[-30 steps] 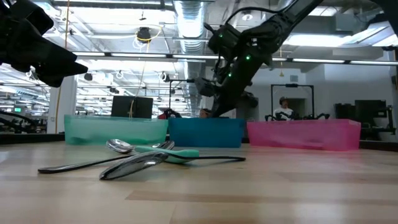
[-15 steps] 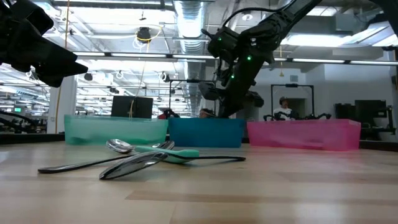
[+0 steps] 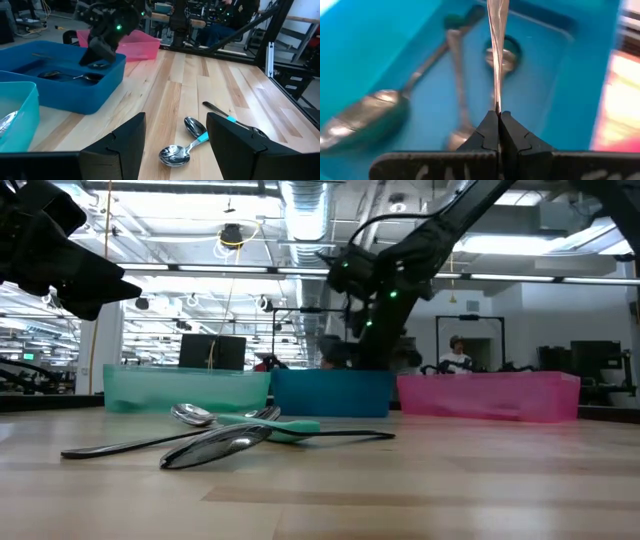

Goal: Sort silverware by color (type)
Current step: Put the black spoon into the blue bin

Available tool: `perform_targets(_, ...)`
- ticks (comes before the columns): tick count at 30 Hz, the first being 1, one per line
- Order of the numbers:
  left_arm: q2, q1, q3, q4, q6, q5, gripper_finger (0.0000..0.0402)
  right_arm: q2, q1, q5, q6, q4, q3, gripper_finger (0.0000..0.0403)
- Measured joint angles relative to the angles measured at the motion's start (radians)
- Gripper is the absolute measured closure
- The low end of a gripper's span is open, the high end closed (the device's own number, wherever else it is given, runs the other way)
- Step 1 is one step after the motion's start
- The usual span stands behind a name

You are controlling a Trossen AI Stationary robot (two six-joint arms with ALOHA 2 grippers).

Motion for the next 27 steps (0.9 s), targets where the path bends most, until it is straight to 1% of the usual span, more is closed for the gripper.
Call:
perform_targets(5, 0.000, 0.000, 0.000, 0.000, -0.002, 0.000, 0.0207, 0.058, 0.010, -0.001, 0.003, 0.004, 0.042, 0.0384)
perform_targets(25, 0.000, 0.000, 0.000, -0.001, 0.001, -0.004, 0.0207, 0.060, -0.005, -0.053, -0.001, -0.001, 0.048, 0.0384)
perform_targets(27, 0.000, 0.000, 0.000, -0.001, 0.001, -0.004, 0.0207, 0.060, -0.005, -0.057, -0.001, -0.002, 0.048, 0.0377)
